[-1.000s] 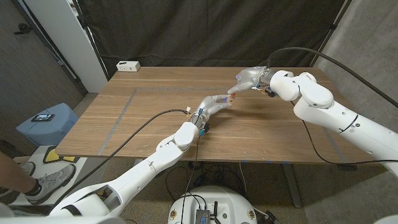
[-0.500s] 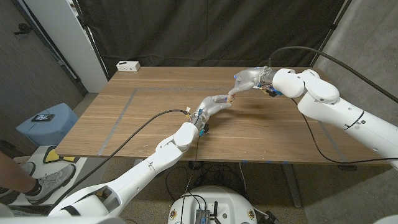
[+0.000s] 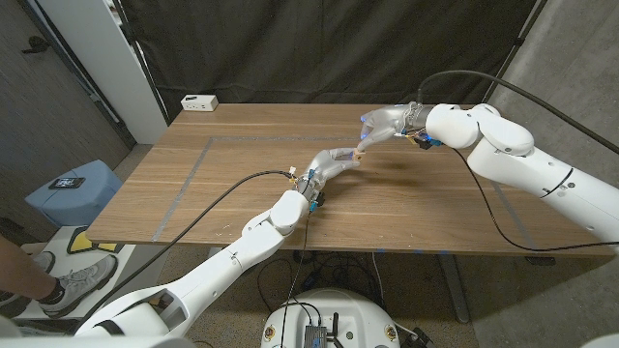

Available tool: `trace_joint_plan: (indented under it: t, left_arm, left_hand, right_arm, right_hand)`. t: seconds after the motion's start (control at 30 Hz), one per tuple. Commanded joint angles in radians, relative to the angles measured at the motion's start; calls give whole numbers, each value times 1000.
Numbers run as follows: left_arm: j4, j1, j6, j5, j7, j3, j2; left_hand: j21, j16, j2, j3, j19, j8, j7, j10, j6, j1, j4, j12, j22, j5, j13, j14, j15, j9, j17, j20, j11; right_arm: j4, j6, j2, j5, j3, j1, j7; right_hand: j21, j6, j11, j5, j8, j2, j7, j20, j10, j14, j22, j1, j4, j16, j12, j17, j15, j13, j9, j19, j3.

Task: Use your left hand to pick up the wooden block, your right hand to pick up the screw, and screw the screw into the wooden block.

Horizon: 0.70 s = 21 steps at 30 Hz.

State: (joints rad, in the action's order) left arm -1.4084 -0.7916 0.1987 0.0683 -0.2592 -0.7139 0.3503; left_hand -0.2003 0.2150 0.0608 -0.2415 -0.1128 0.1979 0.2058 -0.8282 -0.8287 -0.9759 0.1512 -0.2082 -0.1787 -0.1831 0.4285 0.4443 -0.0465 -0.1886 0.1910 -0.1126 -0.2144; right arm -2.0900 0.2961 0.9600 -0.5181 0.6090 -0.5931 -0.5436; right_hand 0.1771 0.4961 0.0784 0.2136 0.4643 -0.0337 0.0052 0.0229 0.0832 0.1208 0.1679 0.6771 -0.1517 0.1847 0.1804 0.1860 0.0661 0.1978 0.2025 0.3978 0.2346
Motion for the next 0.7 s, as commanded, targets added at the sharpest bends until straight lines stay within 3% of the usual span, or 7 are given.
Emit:
trace_joint_plan:
  t: [0.03,0.17,0.37,0.7]
  left_arm:
    - [7,5,3,2,3,1,-2]
    - [9,7,4,2,5,0,-2]
    - [10,8,3,3,6,1,-3]
    - [17,14,3,4,9,0,-4]
  left_hand:
    - [-2,-3,7,-5,-1,6,0,0,-8,4,-4,-4,-3,-6,4,3,-85,-4,0,-7,-5]
    - [-2,-3,7,-5,-1,6,0,-1,-8,4,-4,-4,-3,-6,4,3,-84,-4,0,-7,-5]
    - [-2,-3,7,-5,-1,6,0,-1,-8,4,-4,-4,-3,-6,5,4,-85,-4,0,-5,-5]
    - [-2,-3,7,-5,-1,7,0,-2,-10,5,-4,-5,-3,-6,5,4,-84,-4,0,-6,-5]
  right_arm:
    - [11,-39,7,21,3,8,-2]
    - [19,-47,4,14,5,8,9]
    - [34,-55,-5,6,11,9,22]
    - [52,-60,-22,-4,19,12,36]
  right_hand:
    - [5,-7,-4,2,-6,-1,-17,0,-15,-6,-1,32,-17,3,3,2,3,5,1,-4,11]
    - [6,-4,-17,5,-11,-6,-48,0,-26,-7,-2,82,-30,5,6,2,1,5,1,-5,31]
    - [9,46,-33,3,1,-16,-74,-2,-20,-2,-2,139,-34,9,14,1,-10,4,1,0,54]
    - [11,108,-42,-1,21,-25,-86,-6,-7,10,-1,187,-31,13,19,1,-20,4,4,9,74]
